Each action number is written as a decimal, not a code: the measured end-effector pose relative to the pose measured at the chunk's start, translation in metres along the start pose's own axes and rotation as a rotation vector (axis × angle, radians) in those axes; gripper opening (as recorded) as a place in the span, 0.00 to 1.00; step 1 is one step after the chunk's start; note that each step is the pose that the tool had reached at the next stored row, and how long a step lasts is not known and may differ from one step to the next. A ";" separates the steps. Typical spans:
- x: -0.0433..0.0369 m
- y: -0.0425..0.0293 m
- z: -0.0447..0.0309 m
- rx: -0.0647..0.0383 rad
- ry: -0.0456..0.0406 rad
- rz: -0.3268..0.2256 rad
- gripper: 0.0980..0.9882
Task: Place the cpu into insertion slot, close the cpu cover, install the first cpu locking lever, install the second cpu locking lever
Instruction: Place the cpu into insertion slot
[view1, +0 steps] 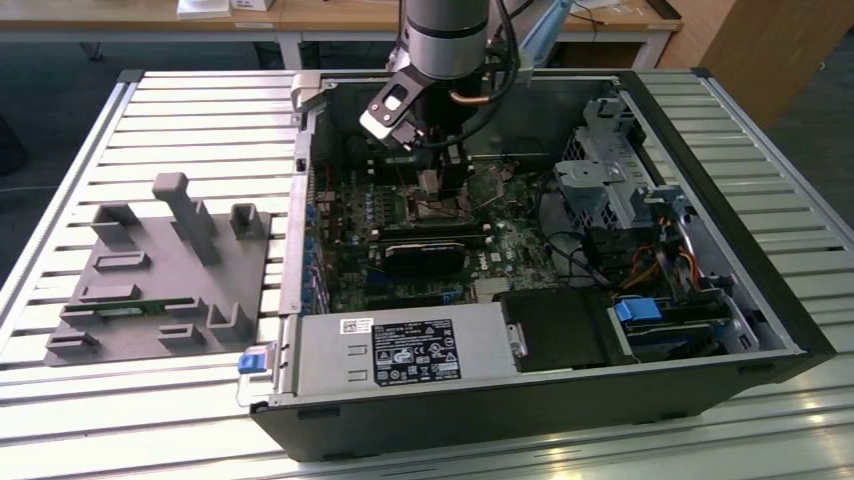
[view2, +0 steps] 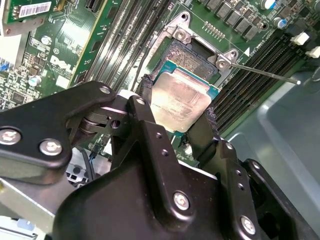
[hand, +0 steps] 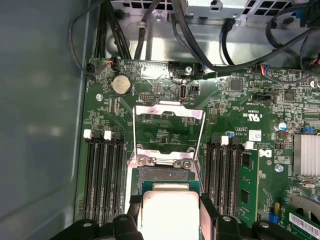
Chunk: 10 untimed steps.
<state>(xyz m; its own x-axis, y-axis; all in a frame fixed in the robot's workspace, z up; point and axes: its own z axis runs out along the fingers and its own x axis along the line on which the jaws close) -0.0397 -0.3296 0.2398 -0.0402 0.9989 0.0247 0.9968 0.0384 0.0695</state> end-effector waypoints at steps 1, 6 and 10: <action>0.0000 -0.0001 0.0013 0.000 -0.0001 0.000 0.50; 0.0000 -0.0006 0.0083 0.000 -0.0007 0.000 0.50; 0.0006 -0.0010 0.0140 0.000 -0.0009 0.001 0.50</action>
<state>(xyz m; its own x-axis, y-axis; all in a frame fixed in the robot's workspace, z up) -0.0398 -0.3287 0.2258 -0.0396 0.9989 0.0238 0.9969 0.0378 0.0696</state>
